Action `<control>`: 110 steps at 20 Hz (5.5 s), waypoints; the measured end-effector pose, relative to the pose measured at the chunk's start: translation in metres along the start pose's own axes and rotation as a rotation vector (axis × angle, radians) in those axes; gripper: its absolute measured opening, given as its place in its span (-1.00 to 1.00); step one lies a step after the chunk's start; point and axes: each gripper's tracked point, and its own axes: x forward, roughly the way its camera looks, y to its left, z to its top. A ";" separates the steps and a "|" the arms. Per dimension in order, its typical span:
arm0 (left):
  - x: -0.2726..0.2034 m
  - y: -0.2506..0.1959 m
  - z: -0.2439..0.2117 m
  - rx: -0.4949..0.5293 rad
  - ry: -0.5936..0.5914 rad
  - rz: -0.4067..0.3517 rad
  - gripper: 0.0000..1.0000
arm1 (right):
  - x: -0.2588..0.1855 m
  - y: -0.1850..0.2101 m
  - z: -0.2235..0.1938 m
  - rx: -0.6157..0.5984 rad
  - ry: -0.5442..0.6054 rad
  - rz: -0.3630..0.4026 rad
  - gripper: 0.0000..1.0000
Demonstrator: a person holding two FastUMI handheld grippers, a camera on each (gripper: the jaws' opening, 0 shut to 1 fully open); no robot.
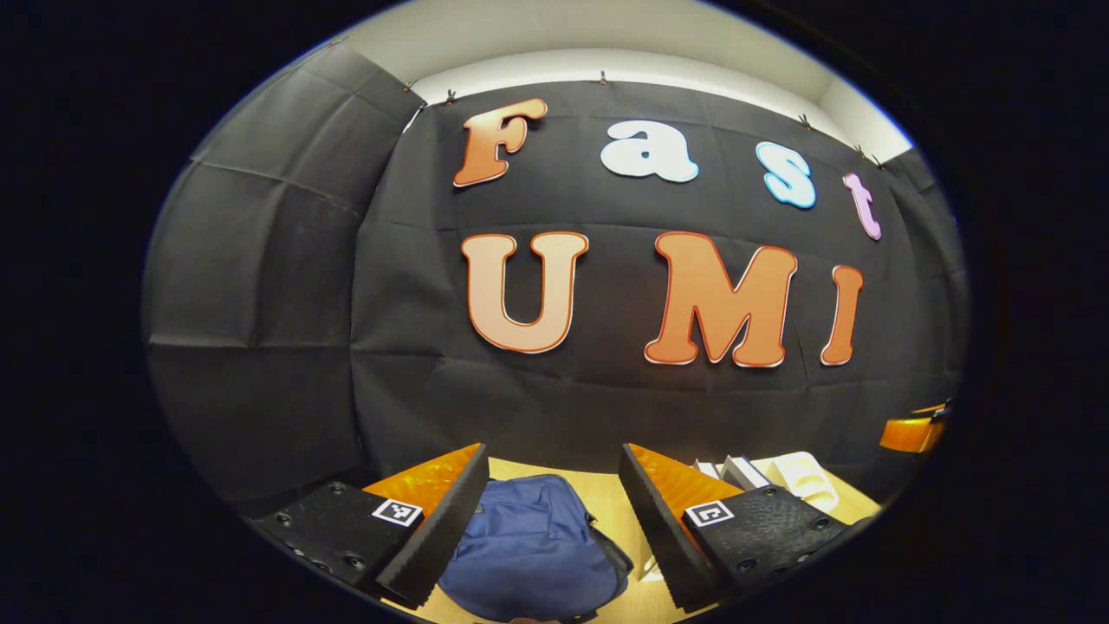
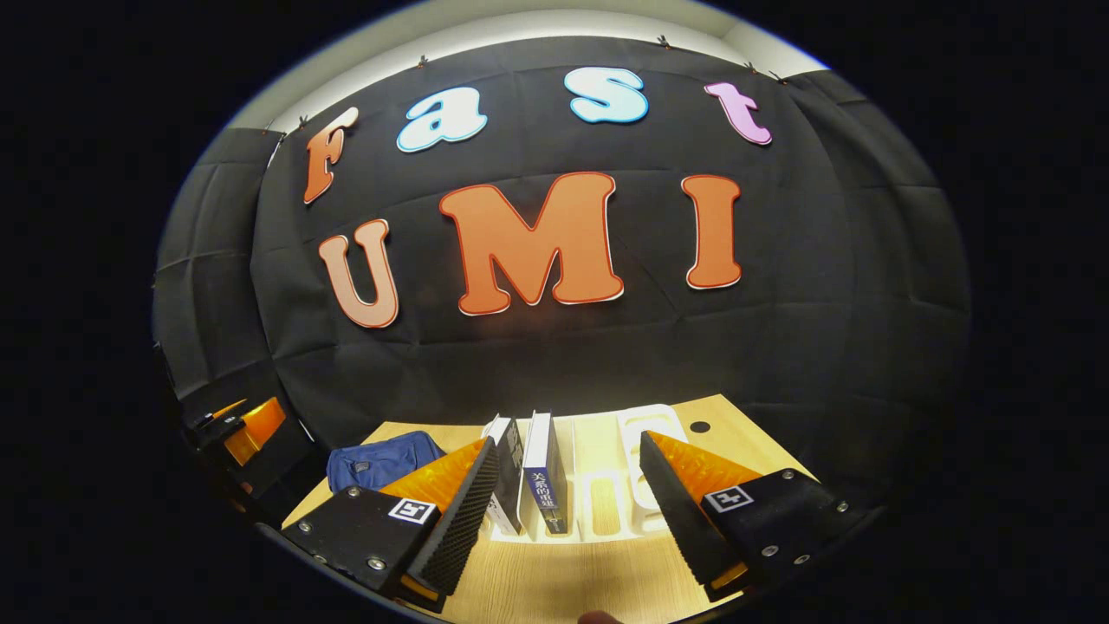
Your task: Open the schoolbag, grab two books from the bookshelf and put them into the schoolbag.
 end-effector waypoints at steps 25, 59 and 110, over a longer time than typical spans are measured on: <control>-0.008 -0.041 -0.326 0.975 0.620 -0.335 0.94 | -0.024 -0.112 -0.090 0.071 0.251 -0.279 0.94; 0.018 -0.036 -0.339 1.041 0.733 -0.307 -0.92 | -0.016 -0.135 -0.102 0.151 0.275 -0.246 0.94; 0.196 0.068 -0.174 0.742 0.713 -0.705 -0.98 | 0.106 0.113 -0.019 0.048 0.501 -0.045 0.95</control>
